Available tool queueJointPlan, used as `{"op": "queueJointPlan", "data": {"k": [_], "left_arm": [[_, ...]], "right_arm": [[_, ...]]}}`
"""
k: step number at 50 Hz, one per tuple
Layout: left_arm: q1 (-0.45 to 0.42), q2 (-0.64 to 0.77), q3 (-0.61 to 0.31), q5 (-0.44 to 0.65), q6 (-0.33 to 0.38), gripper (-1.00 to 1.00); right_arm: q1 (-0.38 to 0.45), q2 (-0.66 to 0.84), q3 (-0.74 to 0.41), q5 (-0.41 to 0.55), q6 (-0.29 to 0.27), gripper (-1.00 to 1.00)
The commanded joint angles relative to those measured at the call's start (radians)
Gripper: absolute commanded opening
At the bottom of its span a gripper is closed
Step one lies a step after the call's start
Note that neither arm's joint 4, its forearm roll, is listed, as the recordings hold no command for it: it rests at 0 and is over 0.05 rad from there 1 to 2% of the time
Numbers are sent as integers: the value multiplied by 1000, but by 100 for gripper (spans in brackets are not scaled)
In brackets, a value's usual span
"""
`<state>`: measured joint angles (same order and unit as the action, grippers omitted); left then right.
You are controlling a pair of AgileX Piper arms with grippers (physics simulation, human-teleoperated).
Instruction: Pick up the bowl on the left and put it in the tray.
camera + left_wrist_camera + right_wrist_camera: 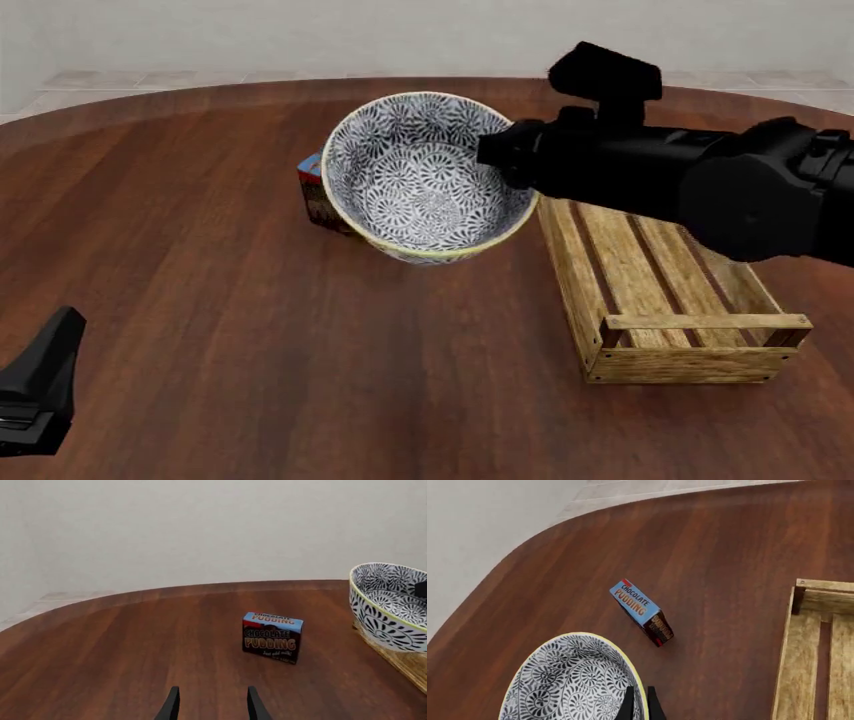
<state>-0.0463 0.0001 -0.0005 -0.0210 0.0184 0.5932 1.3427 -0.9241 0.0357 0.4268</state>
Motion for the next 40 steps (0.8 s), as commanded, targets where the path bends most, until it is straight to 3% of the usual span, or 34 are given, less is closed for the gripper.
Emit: {"op": "queueJointPlan", "data": {"k": [1,8,21,25,40], "left_arm": [[0,0,0,3,-2,100],[-3,0,0,2,-4,100],[-11,0,0,7,-9,100],[-11,0,0,6,-10,100],[-8,0,0,6,-10,100]], "right_arm": [[-29,-31,1,10,37,-100],[-66,-39,15,13,55,-100],[-139,-85,-2,78,14,-100],[-164,-82,-2,90,24,-100],[-194,-106,1,104,24,-100]]}}
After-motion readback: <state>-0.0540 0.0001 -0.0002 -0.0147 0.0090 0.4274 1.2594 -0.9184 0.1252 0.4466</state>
